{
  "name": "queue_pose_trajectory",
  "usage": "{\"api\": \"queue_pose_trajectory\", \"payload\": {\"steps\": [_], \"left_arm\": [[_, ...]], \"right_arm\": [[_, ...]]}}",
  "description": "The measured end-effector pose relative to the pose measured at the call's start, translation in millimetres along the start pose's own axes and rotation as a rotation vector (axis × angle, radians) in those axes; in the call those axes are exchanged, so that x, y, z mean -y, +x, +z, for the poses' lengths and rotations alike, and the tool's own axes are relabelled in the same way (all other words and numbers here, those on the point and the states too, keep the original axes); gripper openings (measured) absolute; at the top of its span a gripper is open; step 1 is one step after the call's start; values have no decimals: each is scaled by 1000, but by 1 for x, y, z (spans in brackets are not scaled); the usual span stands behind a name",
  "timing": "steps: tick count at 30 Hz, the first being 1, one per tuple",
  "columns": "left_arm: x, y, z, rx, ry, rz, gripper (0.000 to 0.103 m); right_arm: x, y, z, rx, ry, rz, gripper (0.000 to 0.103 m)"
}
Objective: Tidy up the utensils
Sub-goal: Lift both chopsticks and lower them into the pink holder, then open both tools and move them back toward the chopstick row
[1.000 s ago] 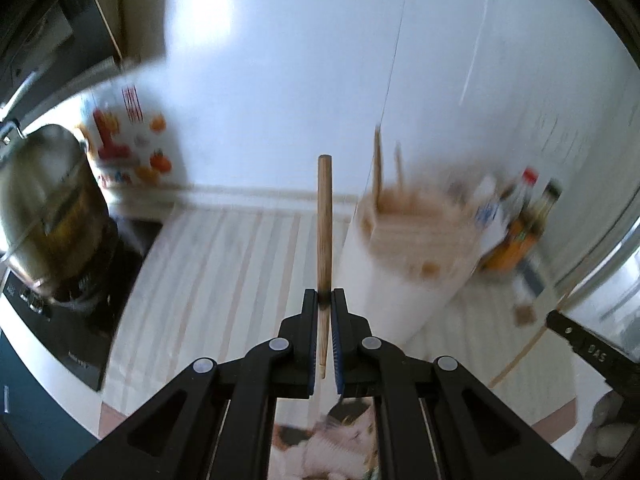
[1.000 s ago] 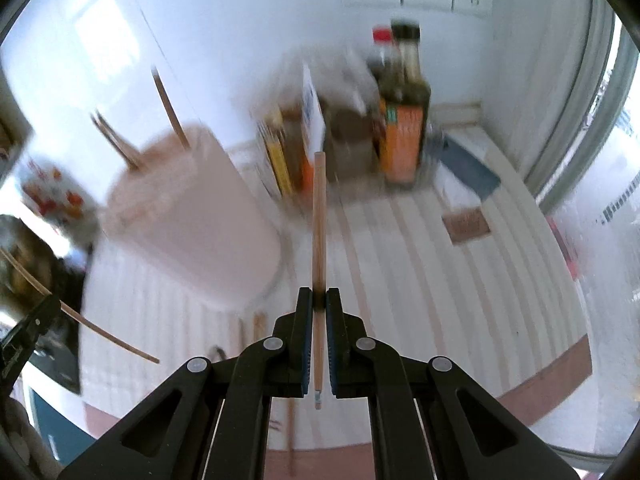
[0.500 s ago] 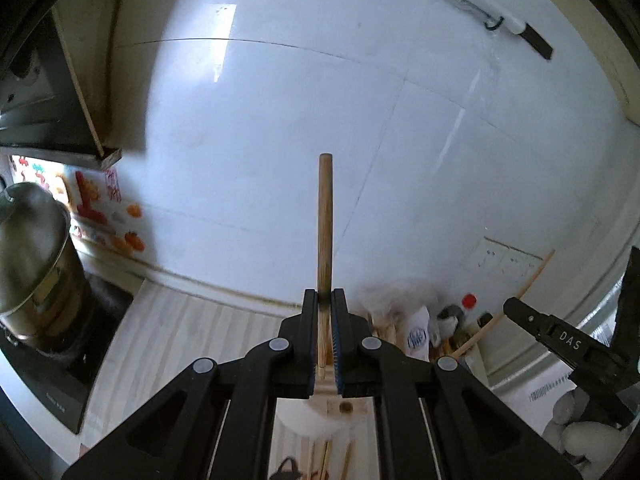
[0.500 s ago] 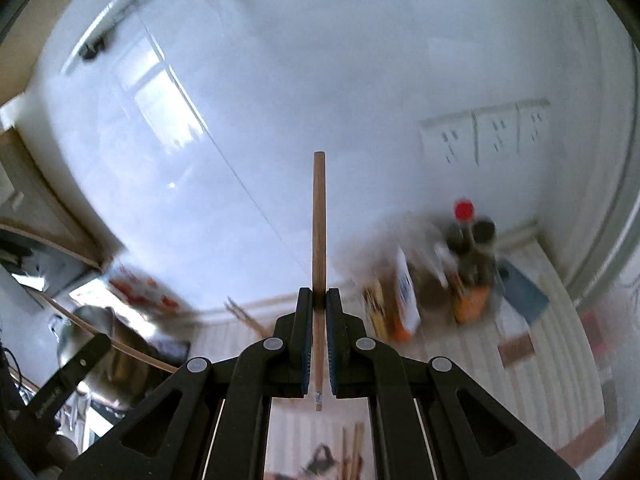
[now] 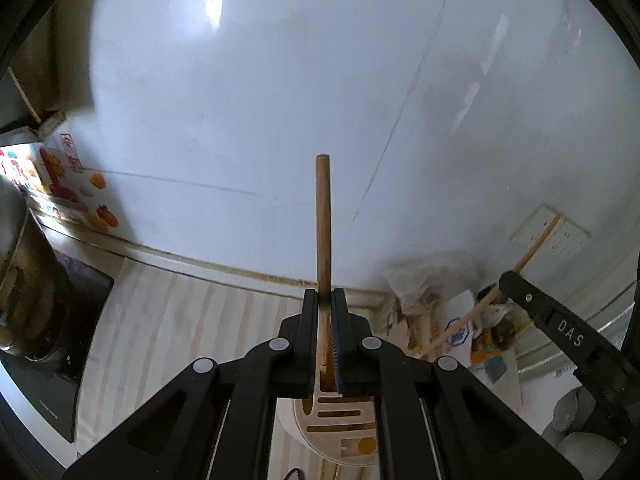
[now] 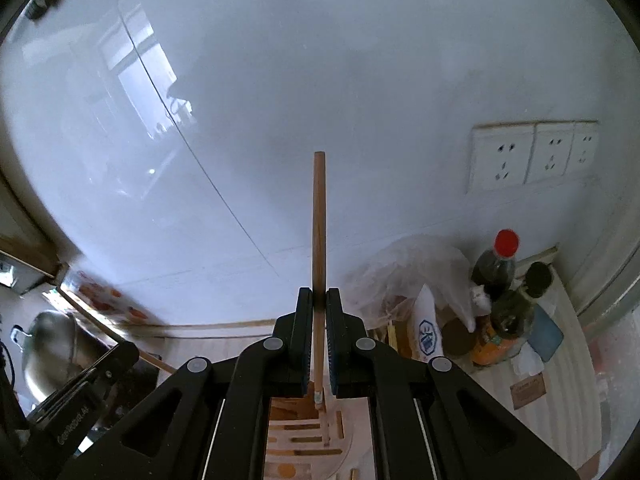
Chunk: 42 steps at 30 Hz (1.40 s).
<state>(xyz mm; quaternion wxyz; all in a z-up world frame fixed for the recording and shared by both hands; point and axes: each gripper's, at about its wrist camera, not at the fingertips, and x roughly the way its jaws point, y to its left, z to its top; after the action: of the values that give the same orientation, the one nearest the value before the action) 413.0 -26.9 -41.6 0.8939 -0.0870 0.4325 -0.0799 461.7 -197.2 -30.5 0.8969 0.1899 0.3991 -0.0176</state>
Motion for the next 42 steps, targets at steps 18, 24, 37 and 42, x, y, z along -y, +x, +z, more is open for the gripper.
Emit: {"api": "queue_pose_trajectory", "payload": {"steps": [18,24,37,42], "left_arm": [[-21,-49,-18,63,40,159,103],[-35,-45,-54,21,64,233,103],[-67,28,-190,-235,104,357,103],[-78,72,-246,-389,141,393,103]], "right_arm": [[28,-31,-10,-15,56,15,47],[37,-61,-39,6,71,4,60],[61,-18,-178,-210,77,-62,74],[80,51,-253,-453,104,-91,52]]}}
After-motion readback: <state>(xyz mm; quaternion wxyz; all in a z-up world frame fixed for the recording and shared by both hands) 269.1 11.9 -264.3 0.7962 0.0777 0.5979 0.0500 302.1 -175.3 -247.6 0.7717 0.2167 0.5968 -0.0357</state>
